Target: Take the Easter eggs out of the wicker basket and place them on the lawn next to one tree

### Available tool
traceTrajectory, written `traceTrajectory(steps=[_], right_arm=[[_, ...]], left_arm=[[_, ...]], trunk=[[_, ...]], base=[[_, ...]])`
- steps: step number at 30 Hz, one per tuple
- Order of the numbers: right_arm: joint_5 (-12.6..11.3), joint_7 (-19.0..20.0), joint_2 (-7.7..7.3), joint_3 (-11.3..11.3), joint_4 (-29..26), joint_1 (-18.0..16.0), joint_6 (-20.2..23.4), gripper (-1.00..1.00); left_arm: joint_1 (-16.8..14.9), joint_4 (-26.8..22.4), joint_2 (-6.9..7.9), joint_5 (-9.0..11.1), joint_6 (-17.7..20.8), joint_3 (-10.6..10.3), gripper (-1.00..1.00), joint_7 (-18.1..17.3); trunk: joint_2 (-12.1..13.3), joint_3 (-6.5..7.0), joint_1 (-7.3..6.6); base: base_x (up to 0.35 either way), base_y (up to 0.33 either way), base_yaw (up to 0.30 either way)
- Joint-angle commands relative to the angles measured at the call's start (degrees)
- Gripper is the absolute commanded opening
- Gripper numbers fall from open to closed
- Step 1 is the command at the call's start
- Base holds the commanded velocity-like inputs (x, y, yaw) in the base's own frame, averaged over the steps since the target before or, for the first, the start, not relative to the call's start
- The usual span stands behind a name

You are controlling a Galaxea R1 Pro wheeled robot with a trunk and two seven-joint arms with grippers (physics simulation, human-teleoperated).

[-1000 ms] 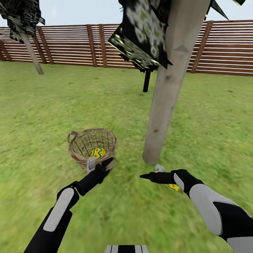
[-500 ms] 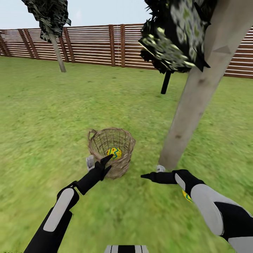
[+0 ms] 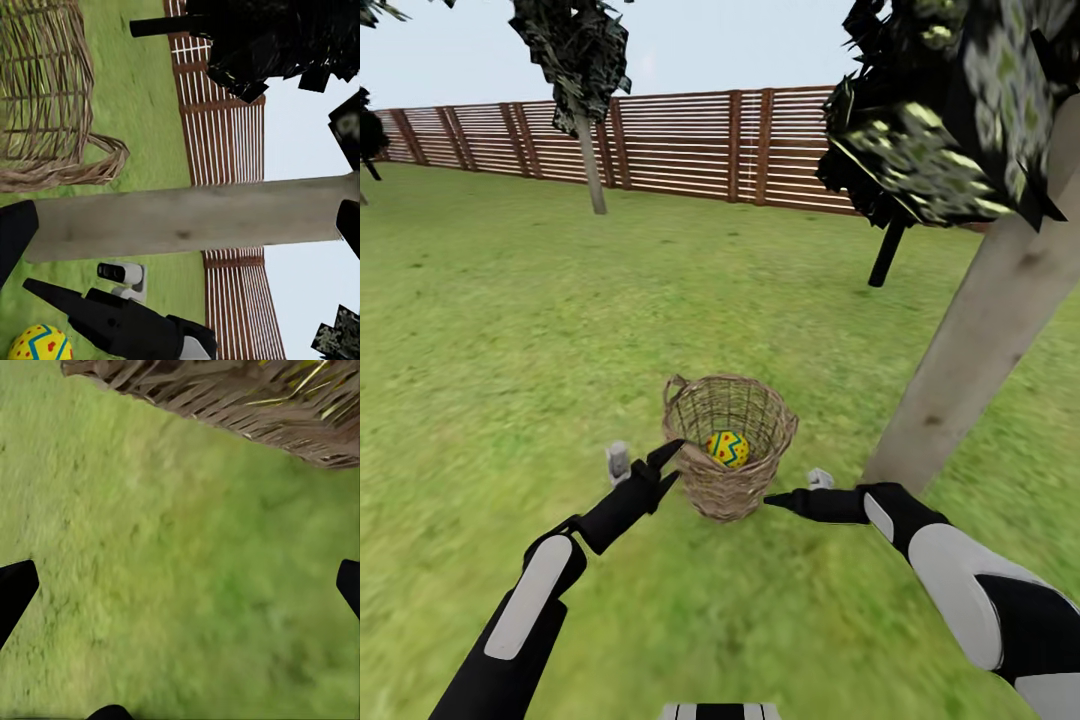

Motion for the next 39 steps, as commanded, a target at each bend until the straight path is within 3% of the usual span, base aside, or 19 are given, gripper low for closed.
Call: traceTrajectory(steps=[1,11,21,28,39], right_arm=[[0.34,0.23,-0.01,-0.44,-0.07,-0.02,0.44,1.00],[0.36,0.24,-0.02,-1.99,-0.07,-0.01,0.44,1.00],[0.37,0.24,-0.02,-2.13,-0.07,-0.03,0.44,1.00],[0.37,0.24,-0.02,-2.13,-0.07,-0.04,0.39,1.00],[0.37,0.24,-0.02,-2.14,-0.04,-0.03,0.36,1.00]], left_arm=[[-0.04,0.06,-0.03,0.19,0.26,0.07,1.00,-0.01],[-0.04,0.28,0.08,0.14,0.44,0.32,1.00,0.26],[-0.04,0.31,0.05,0.02,0.45,0.22,1.00,0.26],[-0.04,0.31,0.05,0.01,0.45,0.18,1.00,0.18],[-0.04,0.64,0.14,0.26,0.09,0.36,1.00,-0.16]], trunk=[[0.00,0.18,-0.03],[0.13,2.40,-0.29],[0.27,4.62,-0.55],[1.20,6.08,-1.15],[1.20,6.08,-1.15]], base=[[0.000,0.000,0.282],[0.000,0.000,0.088],[0.000,0.000,-0.001],[0.000,0.000,-0.219],[0.019,0.020,-0.240]])
